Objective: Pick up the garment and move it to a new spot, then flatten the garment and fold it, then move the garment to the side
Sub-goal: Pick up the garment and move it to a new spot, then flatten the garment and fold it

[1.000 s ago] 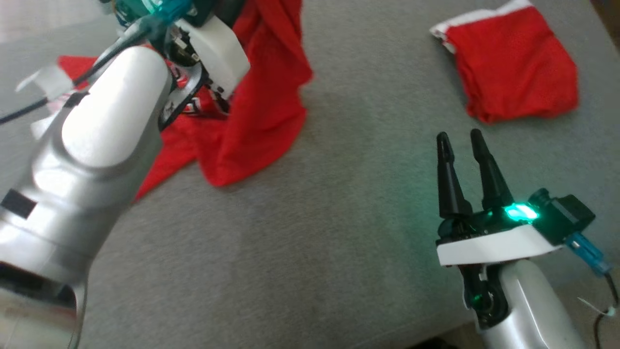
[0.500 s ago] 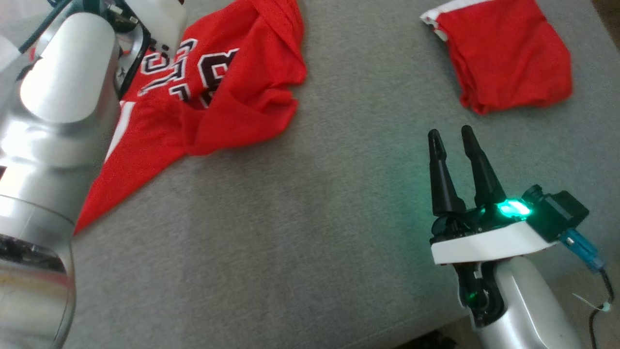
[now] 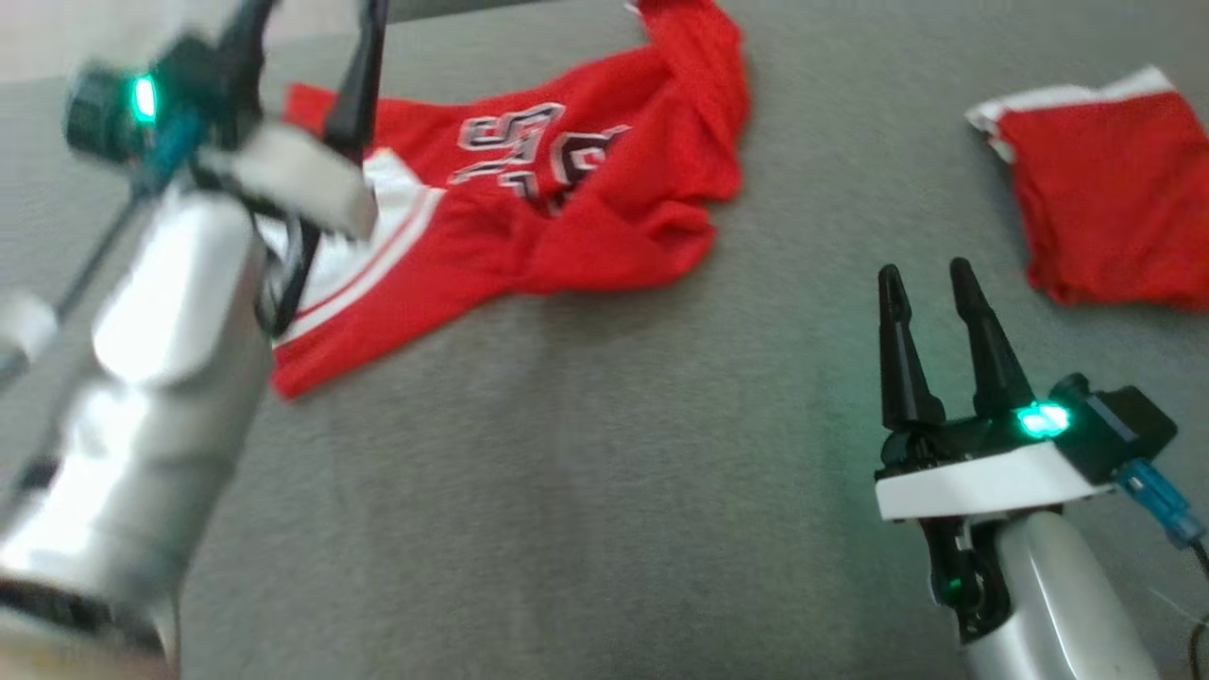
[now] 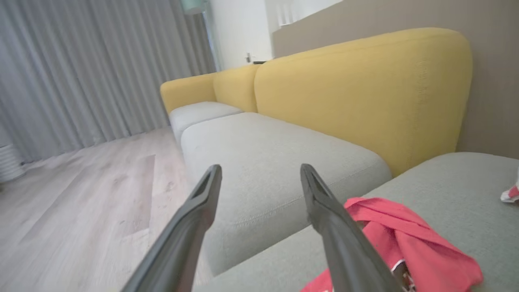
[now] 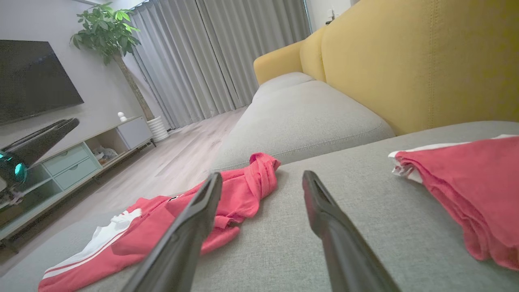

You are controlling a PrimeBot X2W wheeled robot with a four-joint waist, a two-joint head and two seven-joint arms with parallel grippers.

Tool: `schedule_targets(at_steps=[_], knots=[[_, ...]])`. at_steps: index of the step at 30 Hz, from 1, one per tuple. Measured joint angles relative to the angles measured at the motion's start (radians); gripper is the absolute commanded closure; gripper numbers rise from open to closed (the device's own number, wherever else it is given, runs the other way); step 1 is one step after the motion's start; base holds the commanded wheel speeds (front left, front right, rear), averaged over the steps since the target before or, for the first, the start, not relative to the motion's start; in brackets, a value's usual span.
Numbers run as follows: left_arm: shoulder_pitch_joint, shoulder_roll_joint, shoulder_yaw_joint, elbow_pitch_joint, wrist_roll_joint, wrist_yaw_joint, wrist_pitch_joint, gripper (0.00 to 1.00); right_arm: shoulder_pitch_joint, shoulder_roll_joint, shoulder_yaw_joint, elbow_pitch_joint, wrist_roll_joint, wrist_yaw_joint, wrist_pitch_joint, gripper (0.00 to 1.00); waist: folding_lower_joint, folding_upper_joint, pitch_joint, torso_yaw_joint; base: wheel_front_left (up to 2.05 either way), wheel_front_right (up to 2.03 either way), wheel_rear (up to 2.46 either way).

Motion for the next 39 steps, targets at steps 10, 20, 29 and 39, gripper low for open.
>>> schedule_targets(at_steps=[10, 20, 29, 39], knots=[[0.46, 0.005, 0.081, -0.303, -0.086, 0.154, -0.028, 0.0, 0.059, 0.0, -0.042, 0.002, -0.049, 0.0, 0.0, 0.0, -0.0001, 0.0, -0.09, 0.136, 0.0, 0.0, 0.0], [0.805, -0.114, 0.229, -0.512, -0.068, 0.201, -0.03, 0.0, 0.12, 0.0, -0.051, 0.016, -0.062, 0.0, 0.0, 0.0, -0.0003, 0.0, -0.152, 0.198, 0.0, 0.0, 0.0], [0.782, -0.149, 0.25, -0.5, 0.007, 0.154, -0.03, 0.0, 0.086, 0.0, -0.054, 0.079, -0.09, 0.0, 0.0, 0.0, 0.0001, 0.0, -0.12, 0.228, 0.0, 0.0, 0.0], [0.744, -0.196, 0.258, -0.465, 0.048, 0.11, -0.03, 0.0, -0.182, 0.0, -0.143, 0.397, -0.081, 0.0, 0.145, 0.0, 0.0002, 0.0, -0.053, 0.283, 0.0, 0.0, 0.0]])
